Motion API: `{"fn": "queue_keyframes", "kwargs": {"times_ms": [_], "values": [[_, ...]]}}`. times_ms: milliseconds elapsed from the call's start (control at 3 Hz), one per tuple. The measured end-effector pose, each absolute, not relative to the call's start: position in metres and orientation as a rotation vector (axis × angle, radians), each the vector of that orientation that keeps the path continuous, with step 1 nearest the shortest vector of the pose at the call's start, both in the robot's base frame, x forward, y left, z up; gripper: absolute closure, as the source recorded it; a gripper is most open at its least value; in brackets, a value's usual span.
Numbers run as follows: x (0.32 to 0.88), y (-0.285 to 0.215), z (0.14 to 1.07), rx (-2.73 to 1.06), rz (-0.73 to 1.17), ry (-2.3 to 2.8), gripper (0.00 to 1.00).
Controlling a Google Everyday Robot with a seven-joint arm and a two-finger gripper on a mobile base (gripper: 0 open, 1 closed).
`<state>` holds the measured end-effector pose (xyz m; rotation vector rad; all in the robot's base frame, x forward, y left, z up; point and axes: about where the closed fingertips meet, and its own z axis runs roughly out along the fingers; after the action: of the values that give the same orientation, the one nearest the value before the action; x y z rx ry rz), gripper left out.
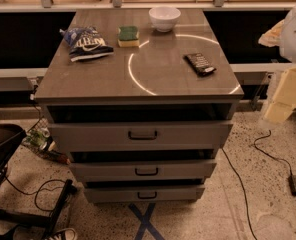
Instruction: Pick rxbar chocolate
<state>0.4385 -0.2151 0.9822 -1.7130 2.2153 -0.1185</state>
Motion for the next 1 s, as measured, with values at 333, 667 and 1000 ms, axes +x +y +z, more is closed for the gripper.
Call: {"fn": "queue_keyframes", "kwargs": {"times_ms": [333, 667, 1000], "values": [[0.438, -0.215, 0.982, -1.713, -0.119, 2.215, 0.00], [0.460, -0.218, 0.983, -1.626, -0.110, 2.187, 0.00], [0.500, -0.243, 0.965, -1.345, -0.038, 2.218, 0.00]]}}
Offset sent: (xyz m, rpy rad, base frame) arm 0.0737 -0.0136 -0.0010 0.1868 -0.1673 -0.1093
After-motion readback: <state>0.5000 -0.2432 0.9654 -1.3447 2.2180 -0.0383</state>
